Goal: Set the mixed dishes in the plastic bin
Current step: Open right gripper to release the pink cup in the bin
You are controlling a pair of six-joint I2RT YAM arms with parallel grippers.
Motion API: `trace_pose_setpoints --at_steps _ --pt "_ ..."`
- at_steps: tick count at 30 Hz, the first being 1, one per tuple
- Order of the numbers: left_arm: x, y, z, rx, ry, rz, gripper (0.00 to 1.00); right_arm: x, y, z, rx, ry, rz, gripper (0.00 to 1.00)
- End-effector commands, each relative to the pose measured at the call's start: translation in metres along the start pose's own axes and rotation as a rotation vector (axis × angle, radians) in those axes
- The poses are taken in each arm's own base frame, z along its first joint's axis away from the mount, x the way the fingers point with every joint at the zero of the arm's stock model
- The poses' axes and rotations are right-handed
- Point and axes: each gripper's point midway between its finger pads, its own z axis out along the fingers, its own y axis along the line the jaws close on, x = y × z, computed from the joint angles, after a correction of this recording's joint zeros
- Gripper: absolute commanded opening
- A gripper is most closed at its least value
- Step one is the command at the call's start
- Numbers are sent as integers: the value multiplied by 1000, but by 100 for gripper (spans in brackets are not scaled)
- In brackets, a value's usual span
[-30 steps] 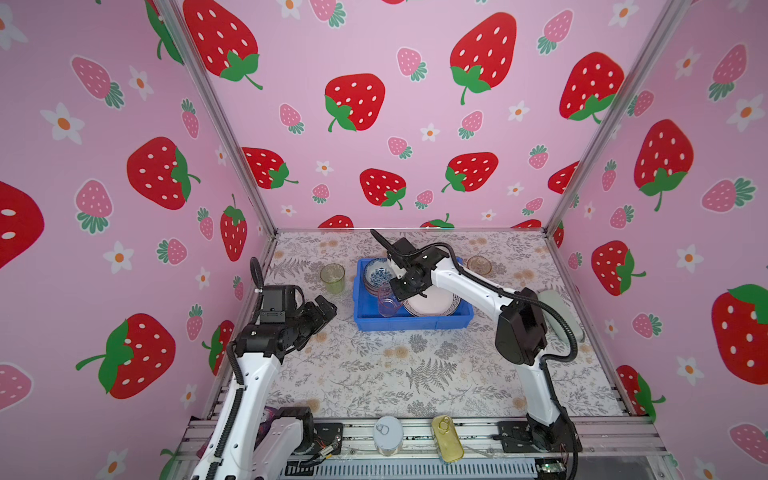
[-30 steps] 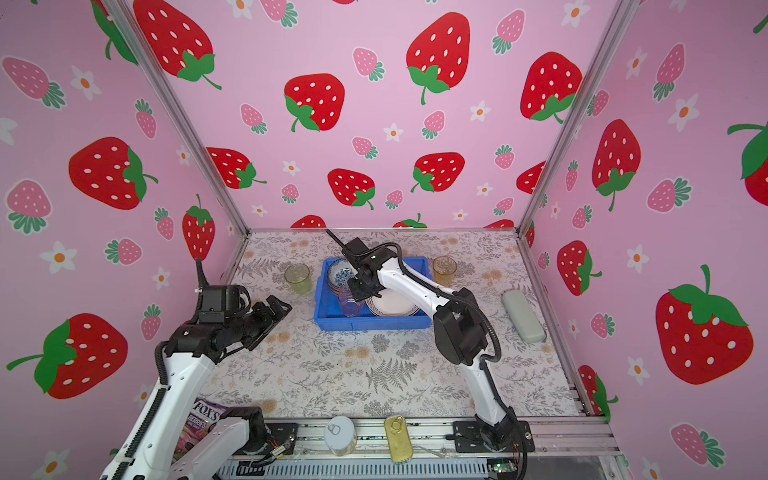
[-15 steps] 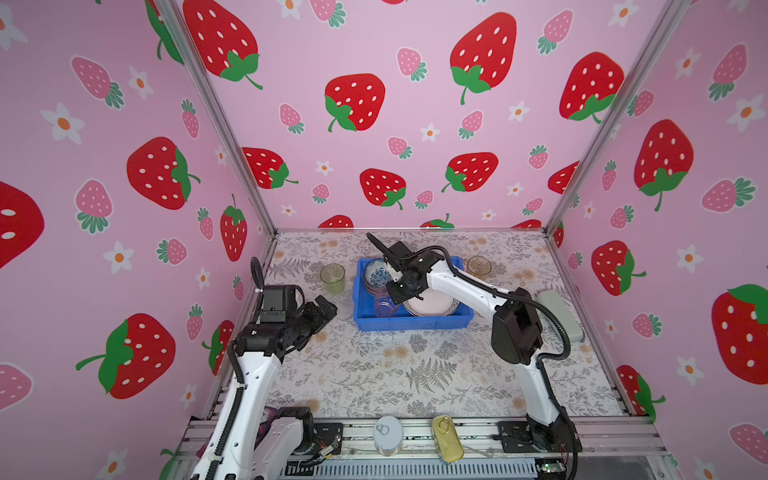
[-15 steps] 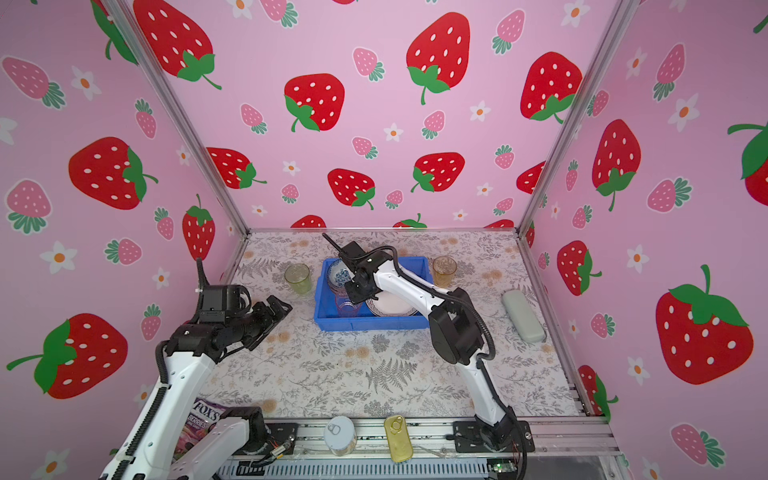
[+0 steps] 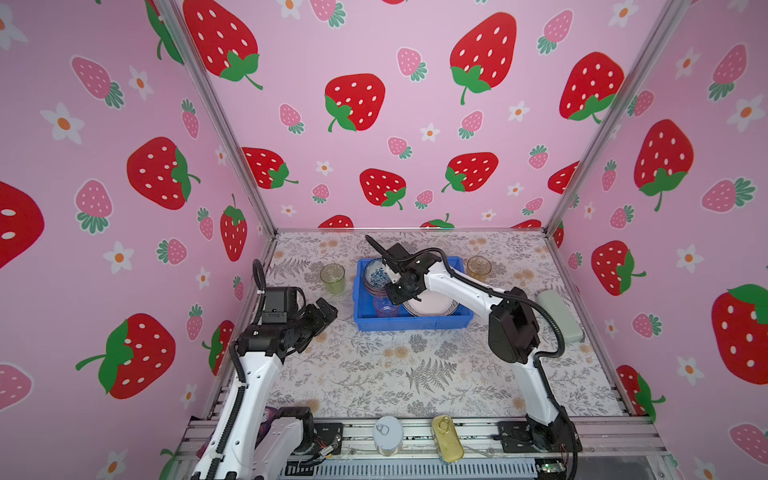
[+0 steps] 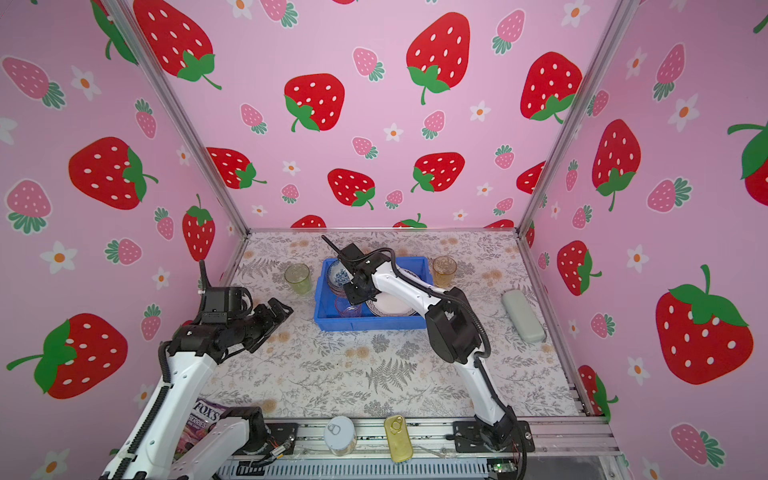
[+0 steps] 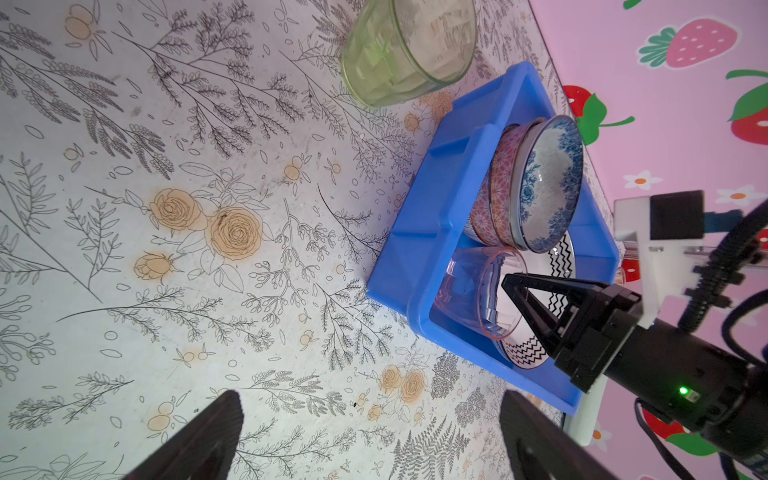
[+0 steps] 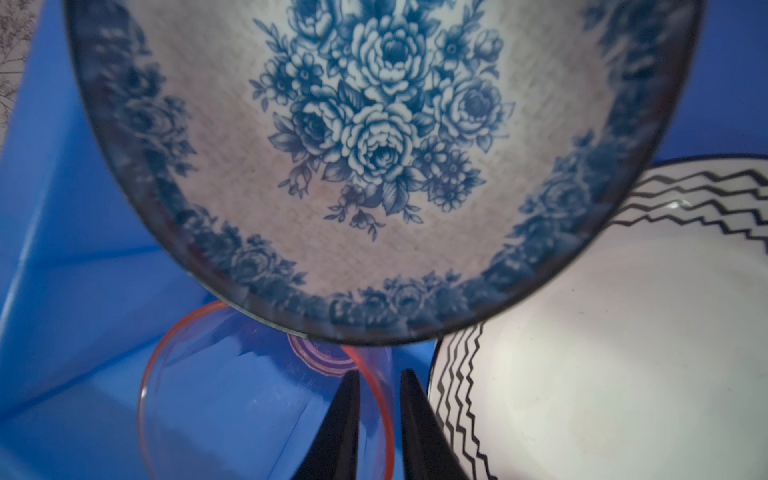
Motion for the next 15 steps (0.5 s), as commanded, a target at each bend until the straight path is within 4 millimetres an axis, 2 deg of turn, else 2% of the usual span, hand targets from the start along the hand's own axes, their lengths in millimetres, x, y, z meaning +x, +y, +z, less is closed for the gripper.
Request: trace_pose_setpoints --at_steps 1,4,8,10,15 --pt "2 1 0 3 9 -7 99 -2 8 -12 -16 -17 -8 28" --pt "3 3 0 -2 10 -7 99 -4 8 -21 -9 -30 -13 37" --pt "2 3 -1 -8 10 -11 99 -10 5 -43 2 -75 -6 50" --pt "2 3 -3 -8 7 -11 99 -12 4 -54 7 -96 -7 51" --pt "0 3 -4 -20 5 -15 99 -18 1 -84 19 -155 2 70"
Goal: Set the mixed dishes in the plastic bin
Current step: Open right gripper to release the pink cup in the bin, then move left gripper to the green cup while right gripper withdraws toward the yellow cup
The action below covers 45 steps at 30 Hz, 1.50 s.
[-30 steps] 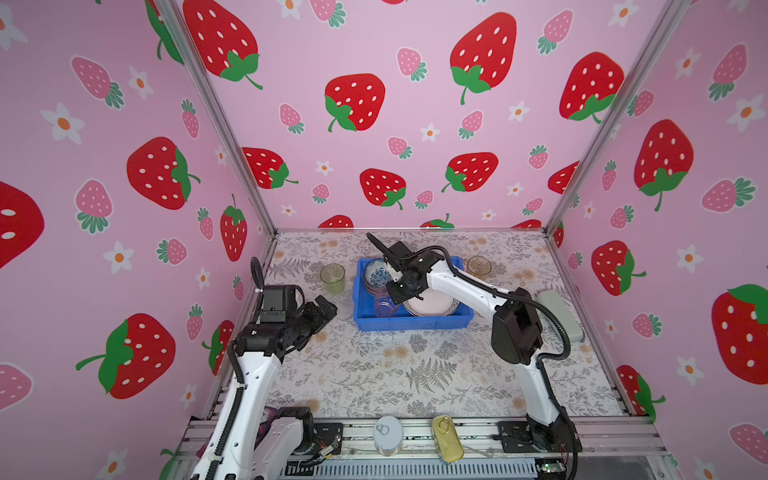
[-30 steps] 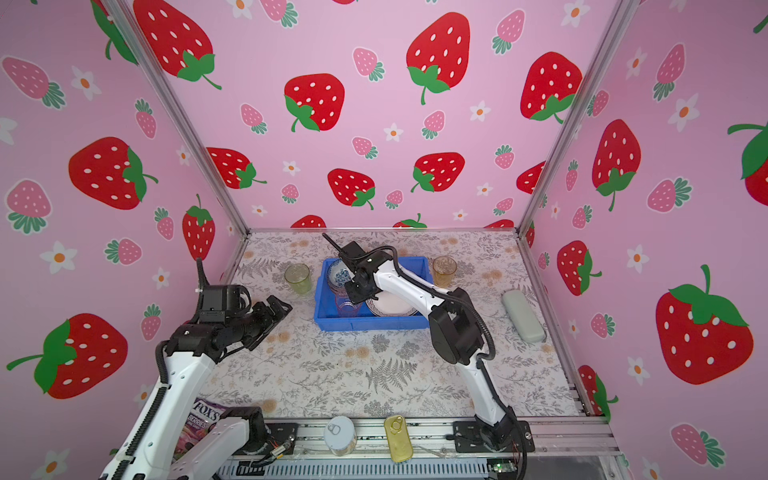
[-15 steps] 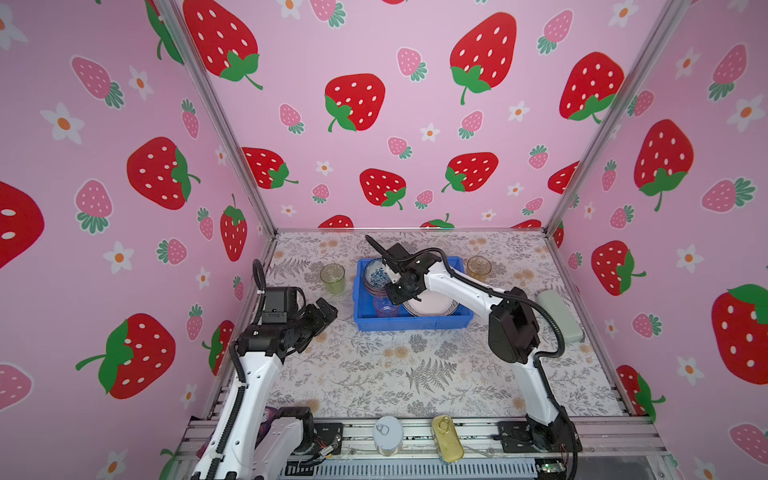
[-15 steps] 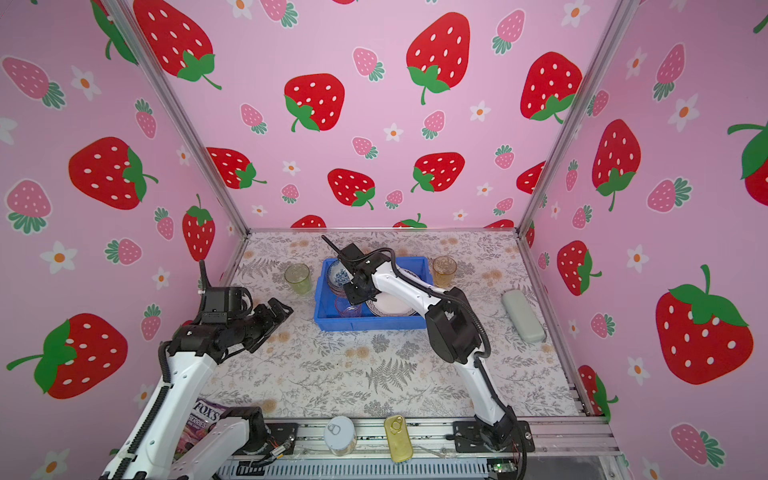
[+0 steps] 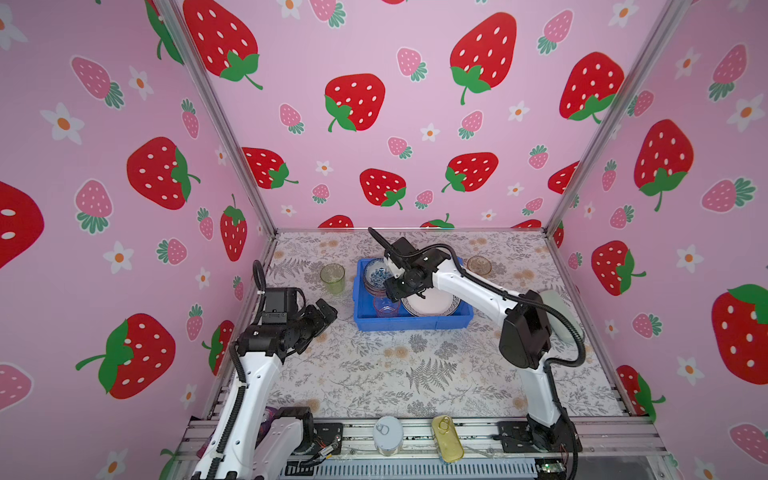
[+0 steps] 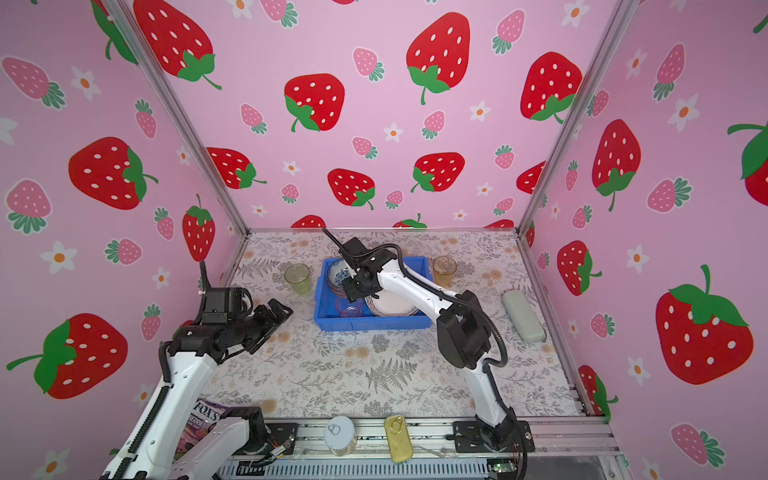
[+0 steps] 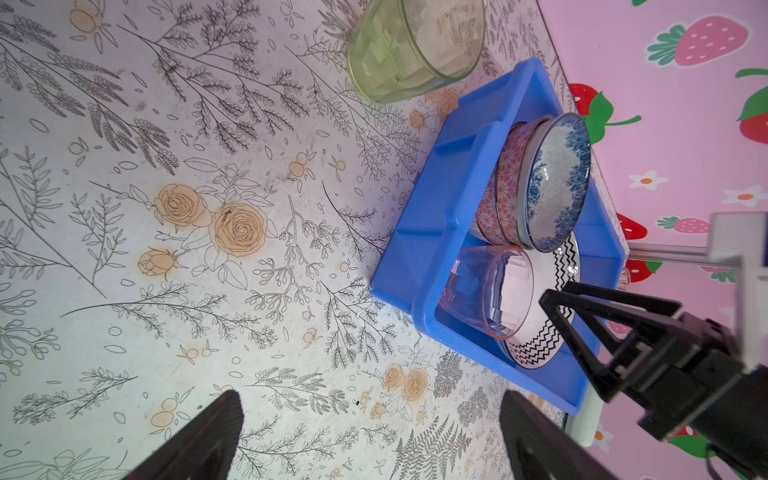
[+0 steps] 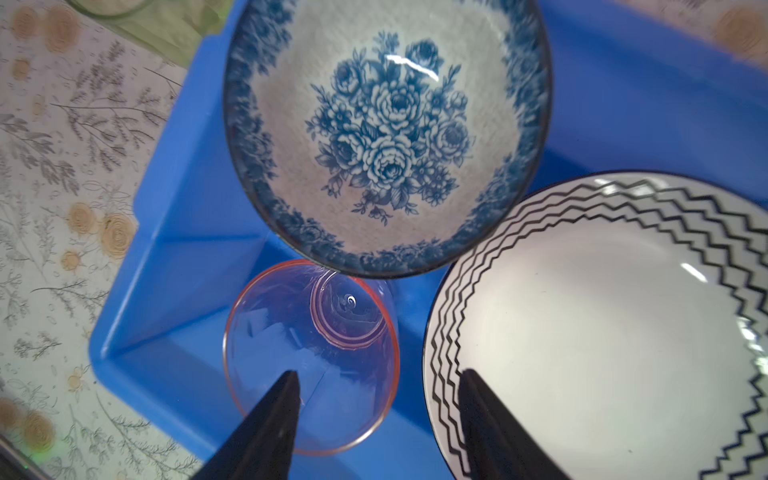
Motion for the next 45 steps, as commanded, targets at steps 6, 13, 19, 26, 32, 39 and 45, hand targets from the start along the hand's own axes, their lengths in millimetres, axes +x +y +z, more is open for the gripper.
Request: trace_pose_setpoints --at_steps 6,13,19,26,32,39,45 --pt "-6 -1 -3 -29 7 -5 99 -10 -8 -68 2 -140 31 99" --pt "-33 -16 5 -45 -6 22 99 8 -42 -107 -74 -240 151 99" --pt "-68 -26 24 -103 -24 57 99 50 -99 -126 -32 -280 287 99" --pt "-108 -31 59 -170 -15 69 94 104 -142 -135 32 -271 378 99" --pt "-142 -28 84 -237 -22 55 88 136 -162 -138 71 -264 434 99" --pt "-165 -20 115 -309 -18 26 75 157 -183 -142 118 -274 466 99" --pt "-169 -23 129 -318 3 36 70 166 -195 -138 129 -266 472 99"
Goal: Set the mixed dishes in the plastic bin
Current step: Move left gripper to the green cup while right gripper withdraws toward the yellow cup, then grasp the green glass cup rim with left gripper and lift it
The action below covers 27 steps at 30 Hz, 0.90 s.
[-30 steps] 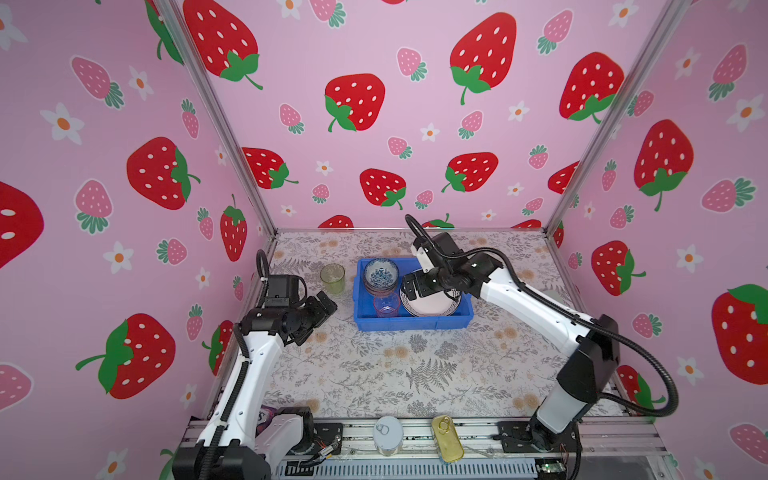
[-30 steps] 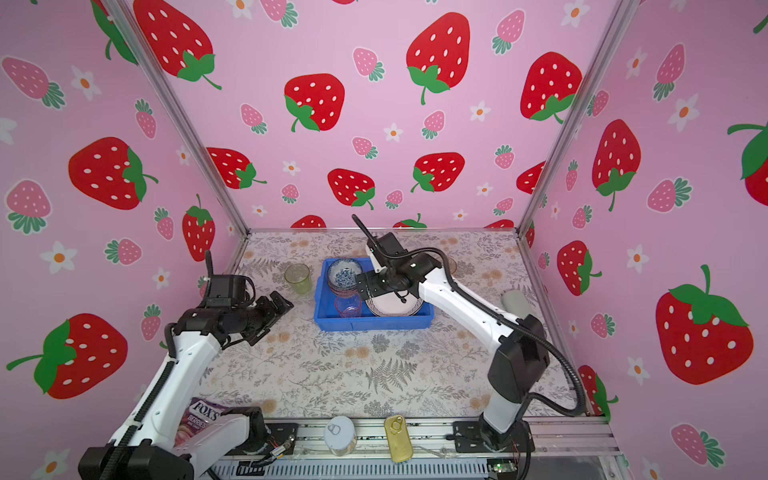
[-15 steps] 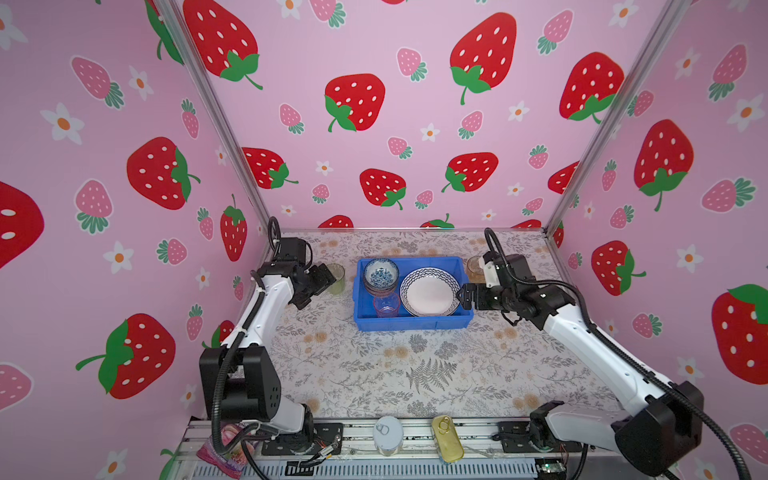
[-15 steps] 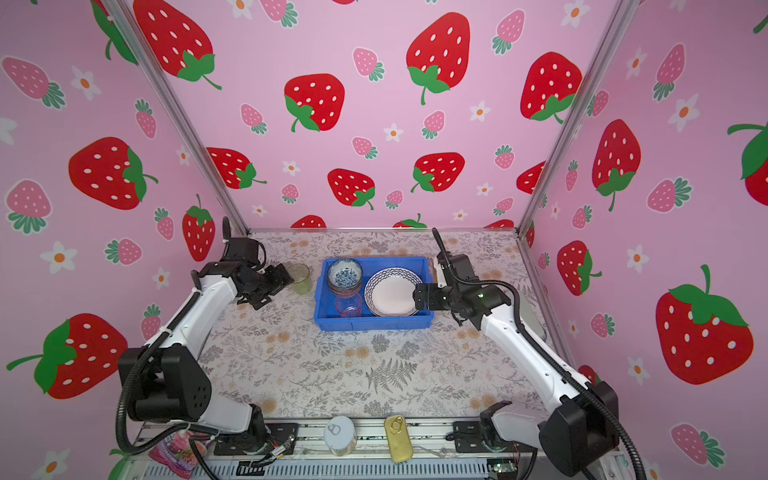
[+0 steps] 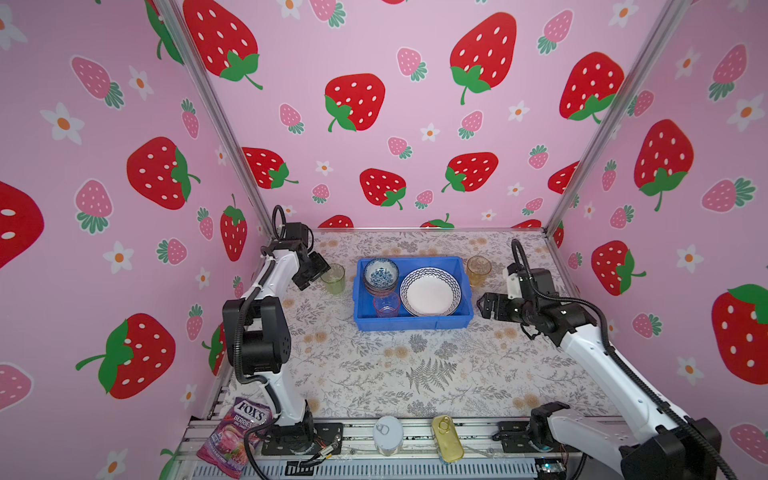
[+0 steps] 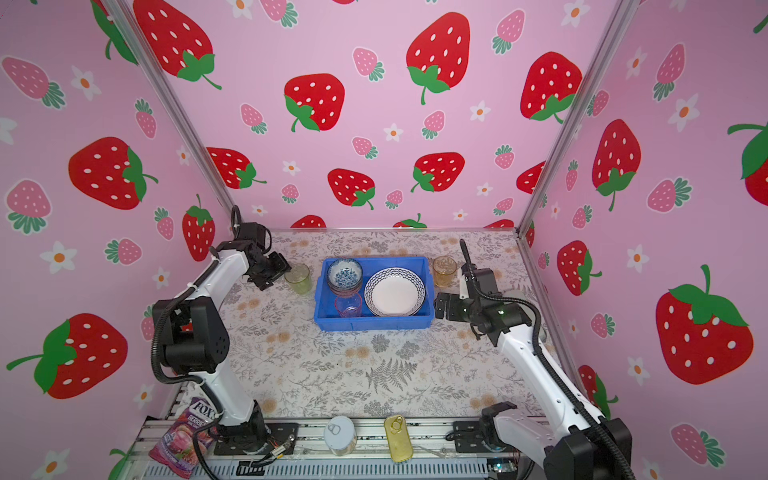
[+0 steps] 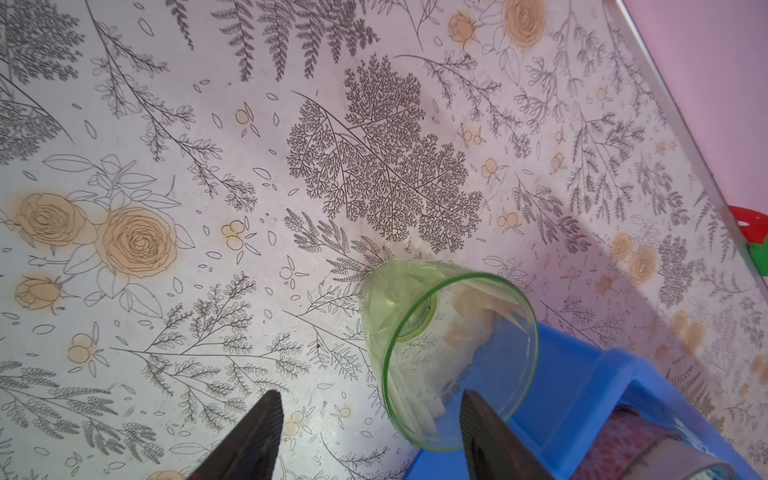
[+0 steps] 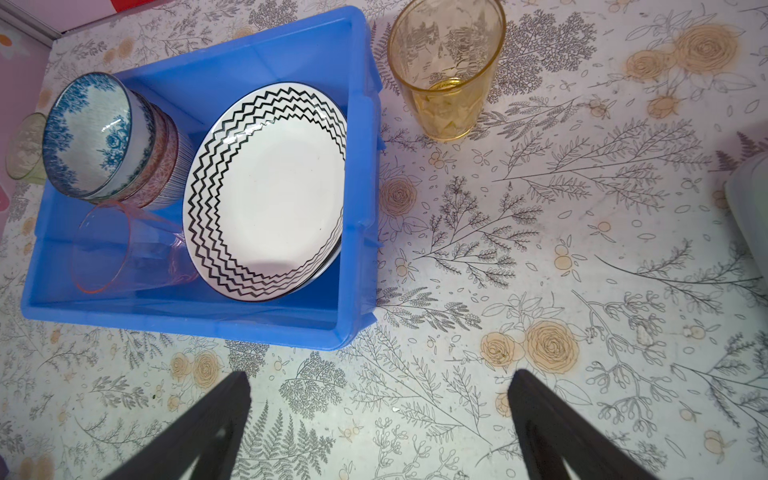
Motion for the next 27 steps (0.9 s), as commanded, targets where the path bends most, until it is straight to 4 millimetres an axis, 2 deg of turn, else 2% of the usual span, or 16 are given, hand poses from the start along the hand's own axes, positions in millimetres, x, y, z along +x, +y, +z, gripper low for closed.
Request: trace_pose_setpoints --at_steps 1,9,14,27 --pt "-10 -4 -6 -26 -25 16 70 2 -6 2 -9 1 -21 99" --pt "-5 -14 9 -65 -3 88 68 5 -17 10 -9 25 -44 99" --pt "3 -20 23 -102 28 131 62 8 -23 17 -20 44 -50 99" --pt "10 -9 32 -155 36 135 43 10 -32 28 -38 71 -49 99"
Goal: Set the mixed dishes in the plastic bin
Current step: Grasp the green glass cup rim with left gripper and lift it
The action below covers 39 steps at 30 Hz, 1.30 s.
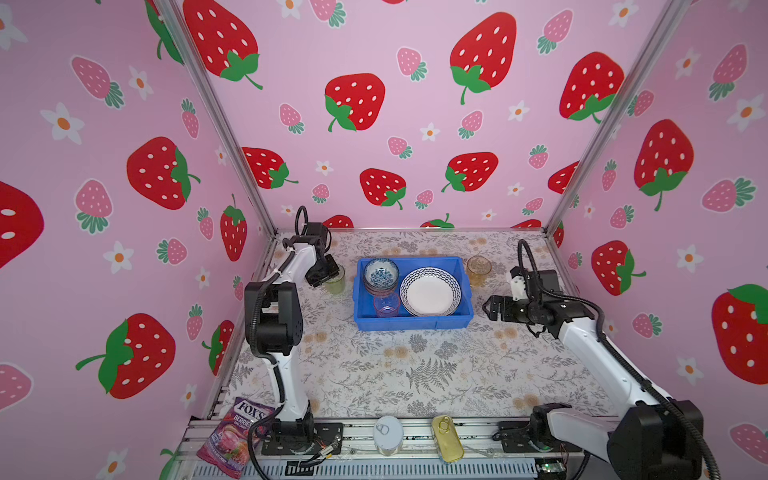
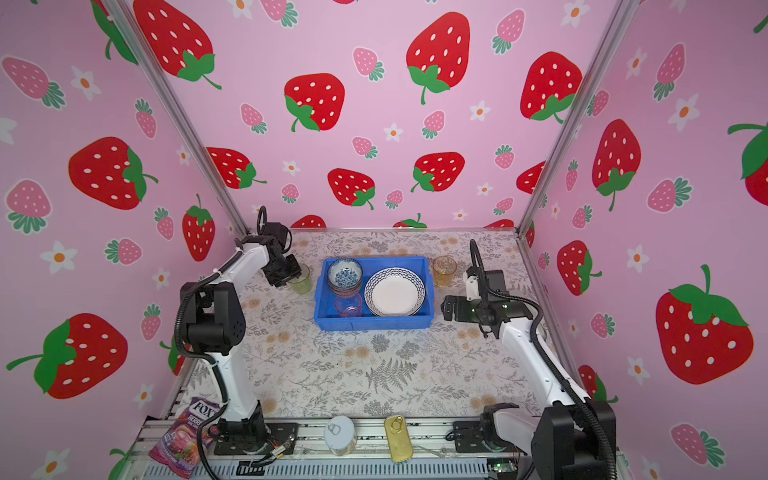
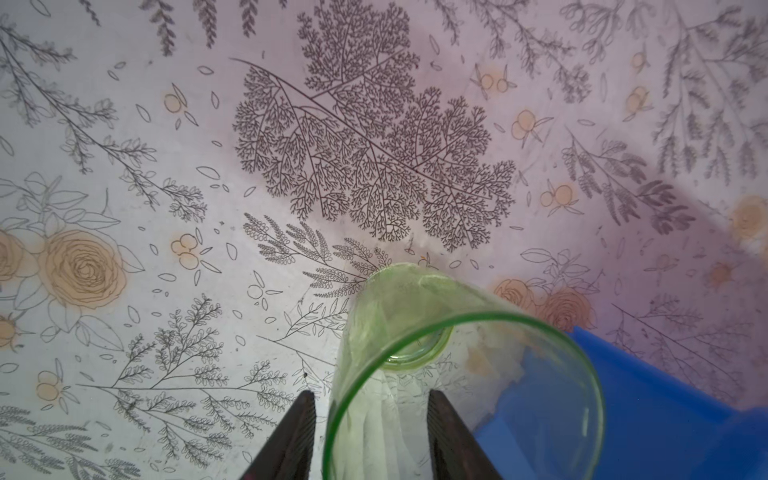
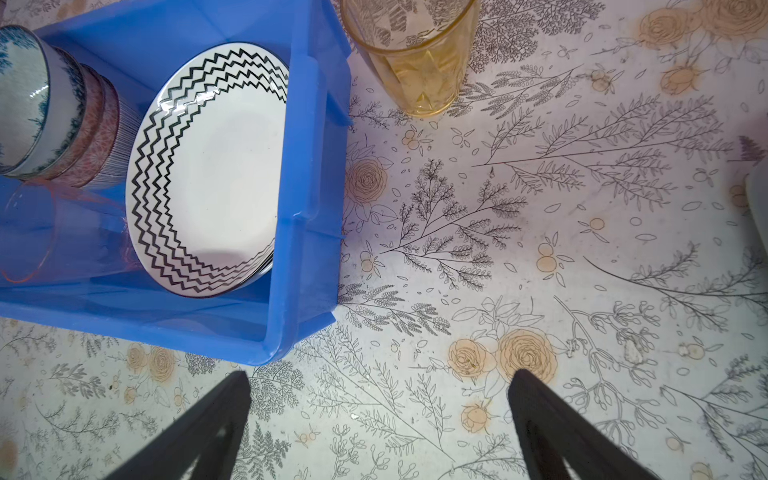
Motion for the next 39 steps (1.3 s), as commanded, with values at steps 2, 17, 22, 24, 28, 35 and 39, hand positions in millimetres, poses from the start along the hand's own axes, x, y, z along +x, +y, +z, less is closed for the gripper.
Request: trace_pose_setpoints --at_steps 2,17,22,24,28,35,39 --pt "-1 6 -7 -30 -14 1 40 1 -1 2 -14 3 -26 99" --pt "6 2 -8 -65 -11 59 12 0 -1 0 -30 -6 -2 99" --pt "7 7 -18 -73 -30 72 2 -1 2 -2 -45 -12 4 99" --pt "9 8 -22 -73 -32 78 0 -3 3 -4 -46 -17 3 99" --pt "13 11 -32 -64 -39 79 0 -5 4 -8 -46 -29 -2 99" --pt "26 15 -60 -30 -53 92 0 -3 6 -11 -59 -23 -1 99" --pt "34 14 -86 -13 -69 125 0 -6 8 -15 -63 -30 -5 99"
